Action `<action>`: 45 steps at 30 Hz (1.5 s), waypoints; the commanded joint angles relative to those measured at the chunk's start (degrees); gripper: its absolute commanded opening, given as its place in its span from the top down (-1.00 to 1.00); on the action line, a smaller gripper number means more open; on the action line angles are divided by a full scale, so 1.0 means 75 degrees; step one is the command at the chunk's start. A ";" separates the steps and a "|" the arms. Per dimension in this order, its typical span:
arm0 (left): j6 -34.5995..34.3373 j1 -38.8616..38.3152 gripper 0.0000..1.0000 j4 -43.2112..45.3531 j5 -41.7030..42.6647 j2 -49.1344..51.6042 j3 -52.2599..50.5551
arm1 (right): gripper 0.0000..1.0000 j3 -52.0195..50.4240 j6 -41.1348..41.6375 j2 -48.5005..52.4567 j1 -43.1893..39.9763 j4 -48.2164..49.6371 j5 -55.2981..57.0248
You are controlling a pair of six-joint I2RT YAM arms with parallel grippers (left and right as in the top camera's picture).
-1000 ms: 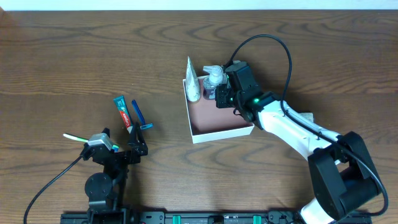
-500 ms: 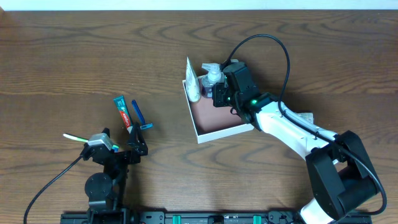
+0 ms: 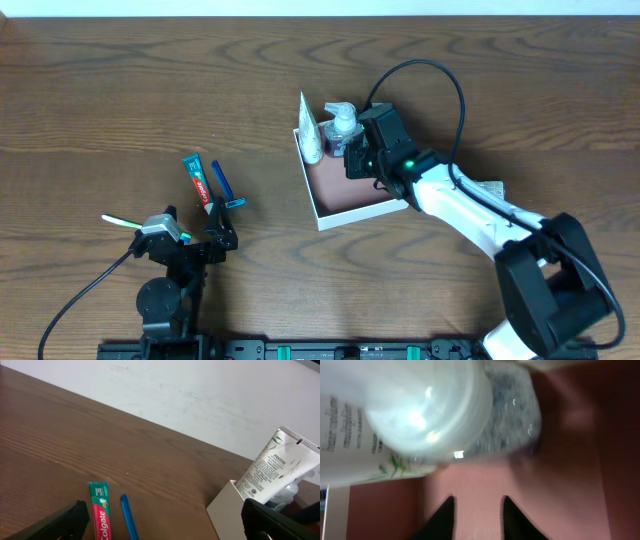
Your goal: Pack container
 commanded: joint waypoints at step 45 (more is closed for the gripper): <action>0.0070 0.0052 -0.96 -0.0117 0.0000 -0.0035 -0.0210 | 0.96 -0.0332 -0.0306 -0.1553 0.0119 -0.3917 0.1355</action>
